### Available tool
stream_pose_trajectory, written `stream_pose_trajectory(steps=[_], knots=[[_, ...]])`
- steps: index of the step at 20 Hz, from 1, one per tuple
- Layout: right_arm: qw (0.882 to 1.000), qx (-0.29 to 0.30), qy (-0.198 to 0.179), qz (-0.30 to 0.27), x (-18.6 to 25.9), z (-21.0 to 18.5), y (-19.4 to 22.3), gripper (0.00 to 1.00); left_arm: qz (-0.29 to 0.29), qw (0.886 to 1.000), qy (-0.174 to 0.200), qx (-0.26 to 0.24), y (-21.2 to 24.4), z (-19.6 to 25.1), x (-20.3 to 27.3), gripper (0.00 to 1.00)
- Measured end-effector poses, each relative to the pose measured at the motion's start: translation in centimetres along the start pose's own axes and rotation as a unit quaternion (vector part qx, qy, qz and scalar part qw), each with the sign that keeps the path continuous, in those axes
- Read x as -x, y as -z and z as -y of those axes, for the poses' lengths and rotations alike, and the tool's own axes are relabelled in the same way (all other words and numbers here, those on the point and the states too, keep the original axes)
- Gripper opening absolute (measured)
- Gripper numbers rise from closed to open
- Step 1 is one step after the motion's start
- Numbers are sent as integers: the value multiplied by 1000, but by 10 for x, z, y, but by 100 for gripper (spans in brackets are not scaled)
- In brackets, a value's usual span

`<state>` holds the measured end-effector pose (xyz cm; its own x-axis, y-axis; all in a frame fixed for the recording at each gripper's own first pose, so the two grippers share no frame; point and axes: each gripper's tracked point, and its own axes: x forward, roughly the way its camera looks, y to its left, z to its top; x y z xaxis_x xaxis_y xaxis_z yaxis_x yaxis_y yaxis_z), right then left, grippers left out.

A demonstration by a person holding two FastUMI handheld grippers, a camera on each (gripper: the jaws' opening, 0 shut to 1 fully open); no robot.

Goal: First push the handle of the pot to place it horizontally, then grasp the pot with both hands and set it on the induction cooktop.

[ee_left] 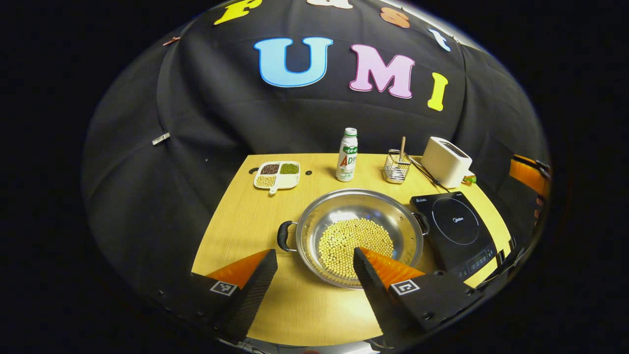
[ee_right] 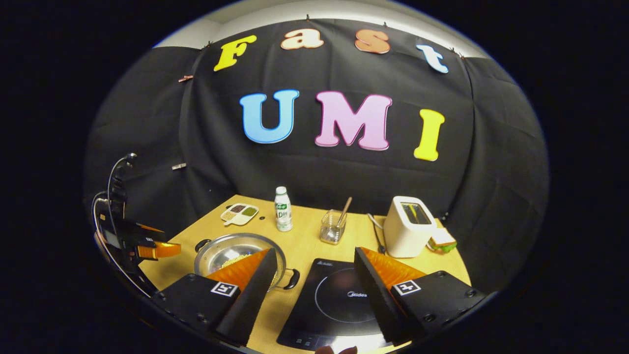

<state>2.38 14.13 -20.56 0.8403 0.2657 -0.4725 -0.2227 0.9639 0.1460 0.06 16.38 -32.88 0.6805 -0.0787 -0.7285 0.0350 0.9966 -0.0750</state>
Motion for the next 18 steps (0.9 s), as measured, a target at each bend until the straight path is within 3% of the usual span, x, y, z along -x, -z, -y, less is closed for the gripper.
stream_pose_trajectory(steps=[6, 9, 16, 17, 18], knots=[[993, -38, -46, -101, -63, -29, 61, 98, -43, 999, 8, 8, 14, -32, -49, 98], [986, -54, -56, -146, -92, -38, 88, 99, -68, 997, 32, 16, 23, -30, -81, 94], [976, -55, -60, -201, -145, -57, 131, 98, -101, 995, 10, -9, 22, -53, -144, 91], [976, -51, -59, -205, -152, -58, 134, 90, -103, 995, 8, -9, 23, -53, -150, 90], [976, -47, -55, -207, -161, -58, 140, 94, -108, 994, 12, -7, 26, -52, -155, 90]])
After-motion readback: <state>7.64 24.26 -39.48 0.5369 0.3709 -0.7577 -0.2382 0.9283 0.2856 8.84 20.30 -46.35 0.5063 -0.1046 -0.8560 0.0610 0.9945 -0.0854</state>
